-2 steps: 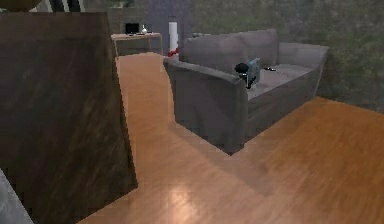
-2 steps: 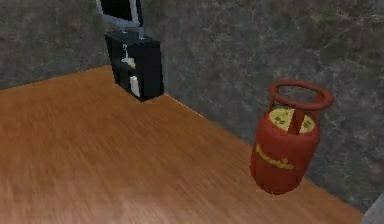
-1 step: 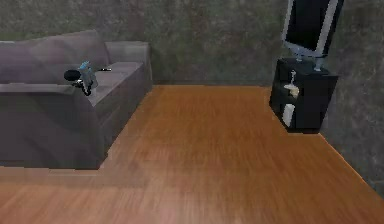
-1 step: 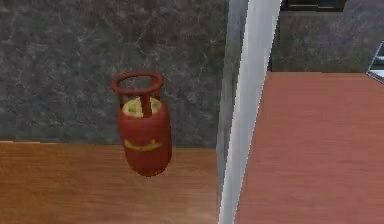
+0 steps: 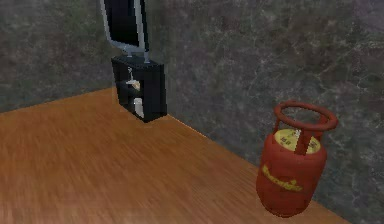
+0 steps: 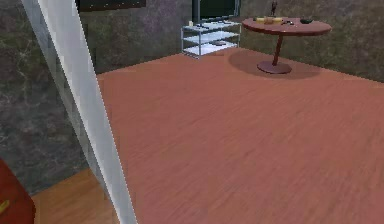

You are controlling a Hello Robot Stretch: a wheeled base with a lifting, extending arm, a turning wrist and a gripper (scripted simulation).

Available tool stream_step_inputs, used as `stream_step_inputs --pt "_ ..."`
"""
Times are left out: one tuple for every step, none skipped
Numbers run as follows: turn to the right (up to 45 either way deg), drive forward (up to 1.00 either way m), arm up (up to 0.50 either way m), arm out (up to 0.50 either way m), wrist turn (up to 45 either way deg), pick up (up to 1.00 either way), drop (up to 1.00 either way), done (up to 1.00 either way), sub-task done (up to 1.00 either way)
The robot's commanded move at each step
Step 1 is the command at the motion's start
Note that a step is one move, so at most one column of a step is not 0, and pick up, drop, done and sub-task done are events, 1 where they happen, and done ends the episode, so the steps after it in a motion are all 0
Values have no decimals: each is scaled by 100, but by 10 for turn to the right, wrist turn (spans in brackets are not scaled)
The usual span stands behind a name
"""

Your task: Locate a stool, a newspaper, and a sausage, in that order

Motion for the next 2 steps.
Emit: stream_step_inputs --pt "30 0 0 0 0 0 0 0 0" --pt "0 5 0 0 0 0 0 0 0"
